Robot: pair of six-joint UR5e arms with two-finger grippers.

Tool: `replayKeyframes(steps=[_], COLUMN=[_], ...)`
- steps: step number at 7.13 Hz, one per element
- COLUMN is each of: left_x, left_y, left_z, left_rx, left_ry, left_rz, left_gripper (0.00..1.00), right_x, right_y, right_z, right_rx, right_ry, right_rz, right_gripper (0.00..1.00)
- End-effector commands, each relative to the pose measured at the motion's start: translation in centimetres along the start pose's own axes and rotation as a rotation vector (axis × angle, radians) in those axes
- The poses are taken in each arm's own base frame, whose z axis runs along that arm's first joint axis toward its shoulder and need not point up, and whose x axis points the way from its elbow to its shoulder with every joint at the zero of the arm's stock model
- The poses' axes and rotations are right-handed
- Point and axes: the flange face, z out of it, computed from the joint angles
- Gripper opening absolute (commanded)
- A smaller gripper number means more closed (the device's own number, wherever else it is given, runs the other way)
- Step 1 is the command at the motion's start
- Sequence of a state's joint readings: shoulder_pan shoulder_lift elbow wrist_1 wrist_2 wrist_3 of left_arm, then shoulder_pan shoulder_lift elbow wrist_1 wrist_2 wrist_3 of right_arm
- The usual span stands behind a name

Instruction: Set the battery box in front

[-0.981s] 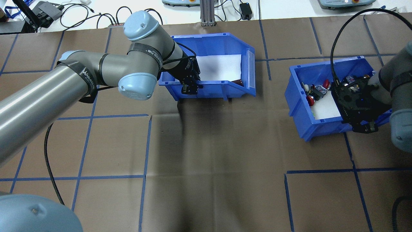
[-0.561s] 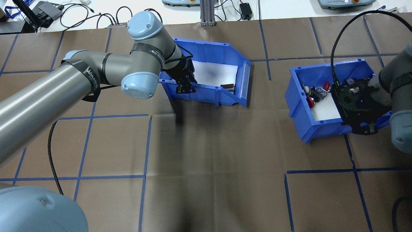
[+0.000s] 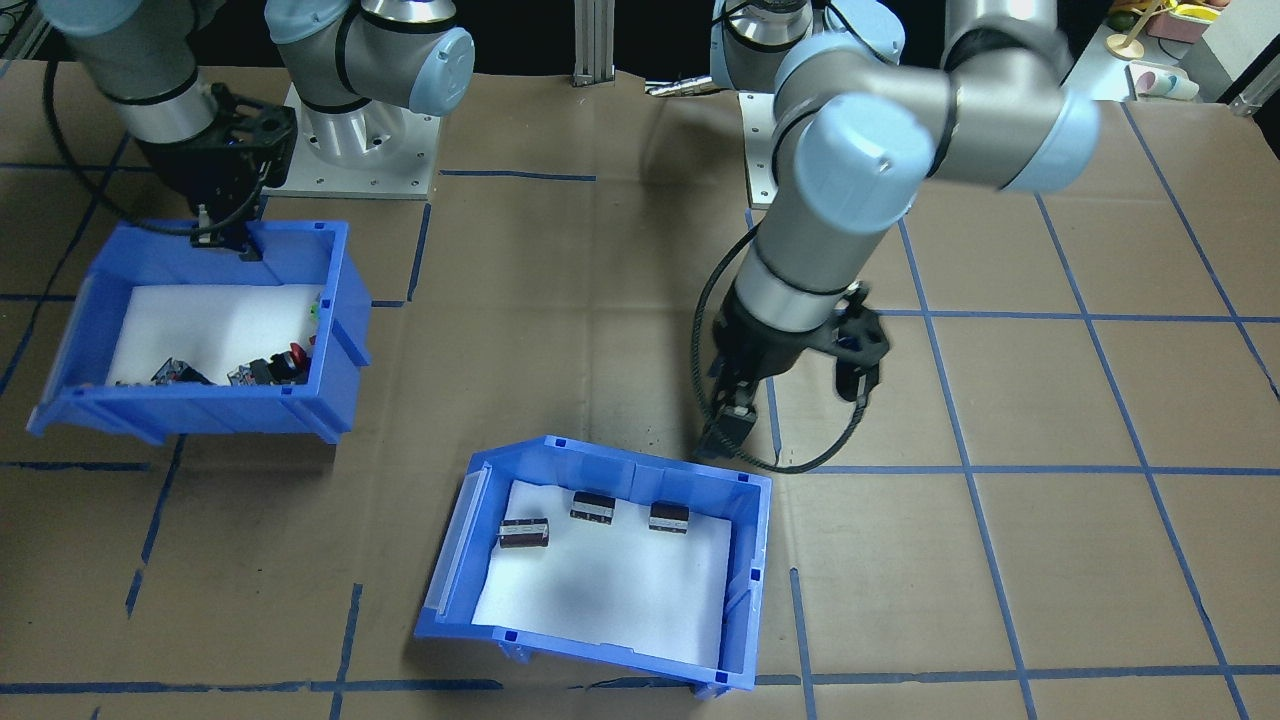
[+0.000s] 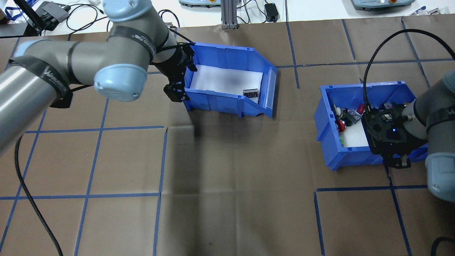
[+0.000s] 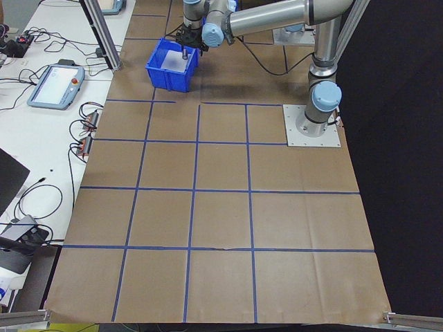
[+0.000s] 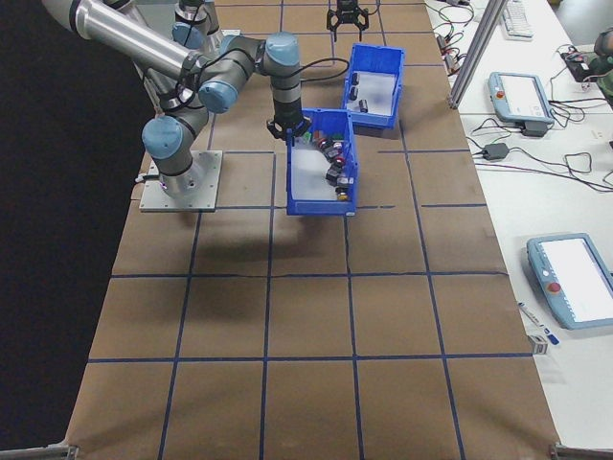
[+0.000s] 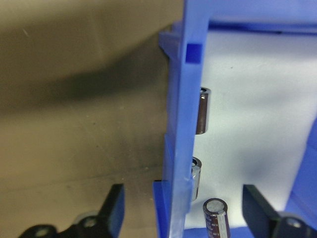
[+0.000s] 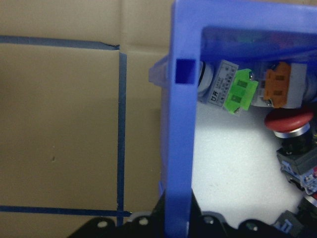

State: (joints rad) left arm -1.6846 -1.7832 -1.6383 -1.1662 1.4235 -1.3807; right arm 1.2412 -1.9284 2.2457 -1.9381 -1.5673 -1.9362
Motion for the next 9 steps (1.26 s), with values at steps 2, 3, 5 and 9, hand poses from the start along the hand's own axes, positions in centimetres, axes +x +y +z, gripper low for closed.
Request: replayKeyframes(steps=[2,3,5,9], left_x=[-4.6,-6.5,-8.3,-12.6], left_y=[-2.0,-2.0,-1.2,1.3], left_z=[-10.9,-12.8,-13.8,-15.7], left_rx=[0.012,0.040,-0.002,-0.066], left_ry=[-0.111,-0.211,-0.244,-0.159], left_rz=[0.655,0.845,1.283,1.416], left_gripper=[0.99,0.99,0.99,1.00], right_x=[-5.8,-6.1,-7.6,-8.6], right_y=[-5.0,-6.7,-11.7,-18.3], right_z=[2.0,2.0,1.9,2.9], right_rx=[0.048,0.052,0.063,0.071], right_ry=[0.023,0.022,0.022,0.036], right_rz=[-0.025,-0.053,-0.042,-0.015], right_gripper=[0.00,0.00,0.00,0.00])
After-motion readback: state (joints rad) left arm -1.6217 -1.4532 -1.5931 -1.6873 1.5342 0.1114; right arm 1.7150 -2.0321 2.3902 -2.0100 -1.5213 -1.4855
